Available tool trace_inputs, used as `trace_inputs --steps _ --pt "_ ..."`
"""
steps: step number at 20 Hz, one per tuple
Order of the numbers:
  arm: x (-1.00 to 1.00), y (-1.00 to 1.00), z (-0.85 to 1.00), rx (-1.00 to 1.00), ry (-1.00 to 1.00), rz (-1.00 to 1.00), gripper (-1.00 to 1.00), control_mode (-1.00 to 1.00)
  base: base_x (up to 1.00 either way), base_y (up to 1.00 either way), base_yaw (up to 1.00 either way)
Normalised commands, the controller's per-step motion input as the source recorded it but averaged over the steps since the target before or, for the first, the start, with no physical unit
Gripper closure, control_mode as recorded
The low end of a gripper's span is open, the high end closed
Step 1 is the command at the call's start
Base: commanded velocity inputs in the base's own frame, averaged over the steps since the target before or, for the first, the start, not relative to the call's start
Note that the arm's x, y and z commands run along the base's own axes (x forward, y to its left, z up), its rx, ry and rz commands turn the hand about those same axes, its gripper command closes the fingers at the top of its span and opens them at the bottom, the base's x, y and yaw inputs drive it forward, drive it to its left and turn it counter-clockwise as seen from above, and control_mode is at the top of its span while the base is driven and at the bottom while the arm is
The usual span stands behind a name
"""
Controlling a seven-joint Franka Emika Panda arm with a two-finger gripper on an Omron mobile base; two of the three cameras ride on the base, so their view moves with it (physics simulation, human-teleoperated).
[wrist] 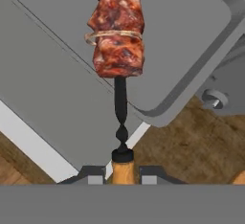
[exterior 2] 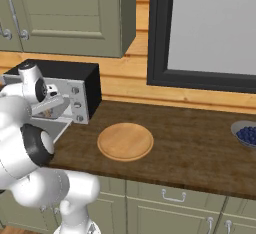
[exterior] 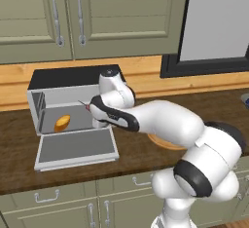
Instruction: Pick up the kebab skewer and baguette bread, and place them inside the toaster oven. Close the toaster oven door and start by setting the timer.
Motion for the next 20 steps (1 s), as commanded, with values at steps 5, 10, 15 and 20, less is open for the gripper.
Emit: trace_inputs --steps 5,10,15,20 --pt "0.23 0.23 -0.13 0.00 0.00 0.00 1.00 -1.00 0.00 0.00 0.00" --pt "0.17 0.33 -0.06 0.00 0.00 0.00 1.00 -1.00 0.00 0.00 0.00" --pt "0.25 0.12 -0.09 0.00 -0.01 0.00 1.00 -1.00 0.00 0.00 0.00" --pt "0.32 0.08 -0.07 0.00 -0.02 0.00 1.00 -1.00 0.00 0.00 0.00"
